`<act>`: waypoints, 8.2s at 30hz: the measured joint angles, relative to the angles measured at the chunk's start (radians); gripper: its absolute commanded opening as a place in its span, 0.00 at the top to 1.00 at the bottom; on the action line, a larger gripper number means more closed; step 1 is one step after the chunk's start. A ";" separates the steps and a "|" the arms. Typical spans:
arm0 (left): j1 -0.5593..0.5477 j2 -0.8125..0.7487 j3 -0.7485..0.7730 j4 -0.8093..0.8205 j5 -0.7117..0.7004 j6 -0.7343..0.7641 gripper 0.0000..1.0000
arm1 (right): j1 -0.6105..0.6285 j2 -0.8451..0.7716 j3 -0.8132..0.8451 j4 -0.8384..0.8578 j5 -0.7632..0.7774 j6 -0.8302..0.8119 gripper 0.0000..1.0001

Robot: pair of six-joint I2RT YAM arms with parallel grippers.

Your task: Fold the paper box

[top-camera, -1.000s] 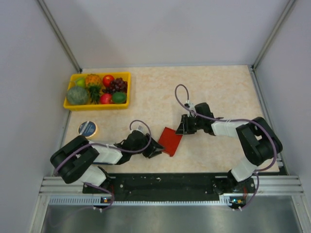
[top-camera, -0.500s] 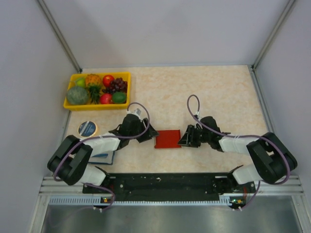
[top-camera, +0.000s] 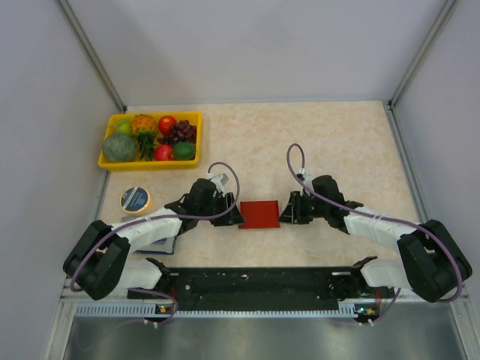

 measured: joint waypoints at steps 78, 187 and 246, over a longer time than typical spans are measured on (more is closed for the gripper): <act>-0.085 0.107 0.023 0.026 -0.034 0.027 0.59 | 0.060 0.462 0.600 -0.283 0.058 -0.387 0.63; -0.086 0.172 0.002 0.176 0.175 -0.078 0.44 | 0.023 0.165 0.359 -0.376 0.219 -0.210 0.48; -0.124 0.111 -0.001 0.063 0.037 -0.058 0.67 | 0.016 0.309 0.267 -0.143 0.121 -0.012 0.71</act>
